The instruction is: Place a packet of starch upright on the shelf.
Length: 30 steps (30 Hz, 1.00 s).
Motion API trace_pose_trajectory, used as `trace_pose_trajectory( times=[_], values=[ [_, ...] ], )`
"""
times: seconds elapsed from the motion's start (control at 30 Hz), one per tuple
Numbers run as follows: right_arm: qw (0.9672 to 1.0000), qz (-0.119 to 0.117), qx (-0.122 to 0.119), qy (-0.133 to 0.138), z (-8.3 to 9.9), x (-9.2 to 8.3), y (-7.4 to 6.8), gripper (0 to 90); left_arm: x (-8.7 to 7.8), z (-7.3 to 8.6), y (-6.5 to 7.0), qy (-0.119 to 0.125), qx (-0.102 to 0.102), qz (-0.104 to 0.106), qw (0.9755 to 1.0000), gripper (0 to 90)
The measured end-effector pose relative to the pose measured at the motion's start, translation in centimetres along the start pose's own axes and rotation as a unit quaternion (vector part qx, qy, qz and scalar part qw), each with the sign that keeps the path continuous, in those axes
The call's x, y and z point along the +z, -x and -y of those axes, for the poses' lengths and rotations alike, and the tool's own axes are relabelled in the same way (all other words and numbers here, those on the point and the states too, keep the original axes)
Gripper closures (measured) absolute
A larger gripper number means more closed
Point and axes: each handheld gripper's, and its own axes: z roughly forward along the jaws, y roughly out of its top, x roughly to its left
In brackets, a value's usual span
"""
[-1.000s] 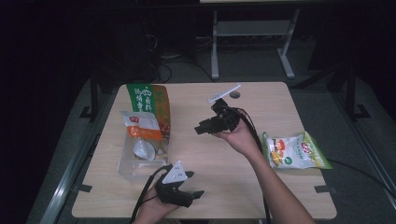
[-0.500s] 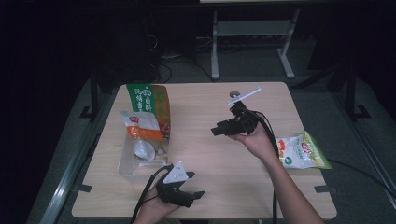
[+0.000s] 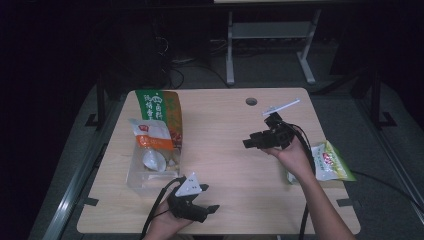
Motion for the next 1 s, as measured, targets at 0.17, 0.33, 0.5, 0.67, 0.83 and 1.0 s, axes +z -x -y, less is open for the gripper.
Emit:
trace_pose_trajectory(
  times=[0.17, 0.33, 0.5, 0.67, 0.83, 1.0],
  values=[
    [0.9998, 0.015, 0.012, -0.001, 1.2, -0.8, 0.7, 51.9, 0.1, 0.0, 0.1, 0.001, -0.001, 0.002, 1.0, 27.2],
    [0.9994, 0.026, 0.023, -0.003, 2.3, -1.6, 1.3, 51.4, 0.0, 0.0, 0.2, -0.003, 0.002, 0.002, 1.0, 27.2],
    [0.9988, 0.036, 0.034, -0.001, 3.1, -2.5, 1.6, 51.2, 0.0, 0.0, 0.2, 0.001, -0.002, 0.003, 1.0, 27.2],
    [0.9981, 0.044, 0.043, -0.001, 3.9, -3.3, 2.0, 50.7, 0.0, -0.1, 0.1, 0.001, -0.002, 0.003, 1.0, 27.2],
    [0.9971, 0.054, 0.053, -0.002, 4.9, -4.2, 2.5, 50.2, 0.0, 0.0, 0.1, 0.002, -0.004, 0.004, 1.0, 27.2],
    [0.9958, 0.065, 0.064, 0.003, 5.9, -5.2, 3.0, 50.0, 0.1, 0.0, 0.0, 0.0, -0.004, 0.003, 1.0, 27.2]
  ],
)
